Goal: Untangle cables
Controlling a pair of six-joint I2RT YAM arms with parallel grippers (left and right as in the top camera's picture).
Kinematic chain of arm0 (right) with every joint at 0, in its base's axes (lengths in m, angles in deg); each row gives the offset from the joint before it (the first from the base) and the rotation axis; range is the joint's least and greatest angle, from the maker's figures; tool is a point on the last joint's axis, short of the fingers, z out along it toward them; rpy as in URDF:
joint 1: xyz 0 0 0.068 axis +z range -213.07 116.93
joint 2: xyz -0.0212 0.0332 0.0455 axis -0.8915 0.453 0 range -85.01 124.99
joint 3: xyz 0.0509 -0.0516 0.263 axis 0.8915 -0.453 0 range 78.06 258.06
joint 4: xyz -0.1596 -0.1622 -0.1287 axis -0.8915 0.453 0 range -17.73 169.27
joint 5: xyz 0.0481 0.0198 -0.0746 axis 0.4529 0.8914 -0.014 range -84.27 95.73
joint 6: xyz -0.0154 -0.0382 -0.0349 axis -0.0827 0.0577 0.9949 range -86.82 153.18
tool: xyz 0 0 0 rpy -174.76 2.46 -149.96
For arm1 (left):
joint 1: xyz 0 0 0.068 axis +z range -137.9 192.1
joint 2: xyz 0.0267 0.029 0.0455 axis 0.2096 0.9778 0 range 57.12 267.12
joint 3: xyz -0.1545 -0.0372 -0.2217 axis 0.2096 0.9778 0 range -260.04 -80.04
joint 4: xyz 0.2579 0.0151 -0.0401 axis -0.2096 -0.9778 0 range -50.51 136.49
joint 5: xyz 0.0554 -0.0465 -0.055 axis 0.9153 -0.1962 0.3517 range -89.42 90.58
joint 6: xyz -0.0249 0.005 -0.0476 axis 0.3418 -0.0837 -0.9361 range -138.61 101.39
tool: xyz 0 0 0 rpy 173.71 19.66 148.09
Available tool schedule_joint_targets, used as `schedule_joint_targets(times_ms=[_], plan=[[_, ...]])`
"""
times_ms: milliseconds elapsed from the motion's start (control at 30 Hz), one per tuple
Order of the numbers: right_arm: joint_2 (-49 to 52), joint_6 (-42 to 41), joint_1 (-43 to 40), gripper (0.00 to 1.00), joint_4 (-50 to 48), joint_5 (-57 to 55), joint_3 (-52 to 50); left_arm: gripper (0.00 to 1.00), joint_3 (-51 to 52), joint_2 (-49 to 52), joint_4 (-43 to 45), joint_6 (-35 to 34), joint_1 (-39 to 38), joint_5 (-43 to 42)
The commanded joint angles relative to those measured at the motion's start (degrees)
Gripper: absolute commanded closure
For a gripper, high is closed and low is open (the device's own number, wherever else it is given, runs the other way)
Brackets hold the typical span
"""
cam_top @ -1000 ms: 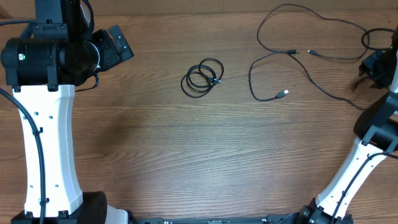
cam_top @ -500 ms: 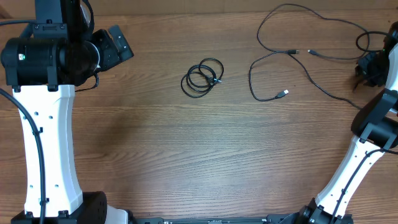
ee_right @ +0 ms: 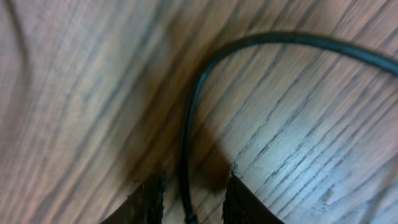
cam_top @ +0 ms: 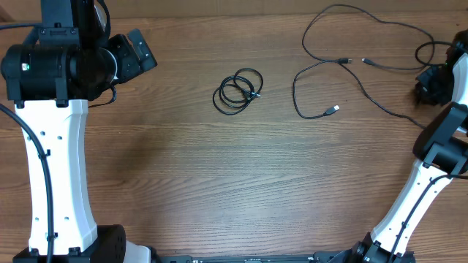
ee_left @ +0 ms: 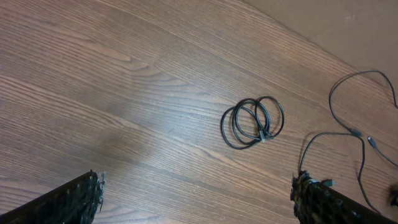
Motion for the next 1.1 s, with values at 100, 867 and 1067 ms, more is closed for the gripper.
schedule_joint_targets(times_ms=[100,867,1067], plan=[[0.63,-0.31,-0.2,0.78,-1.55,0.04,-2.45,0.0,0.26,0.42,0.22,-0.59,-0.11,-0.39],[-9.92,20.37,0.7,0.96,1.84,21.97,2.67,0.0,0.26,0.42,0.59,-0.59,-0.11,-0.37],[-10.19,28.26,2.21,0.96,4.63,24.72,2.19,0.01,0.26,0.42,0.59,-0.59,-0.11,-0.37]])
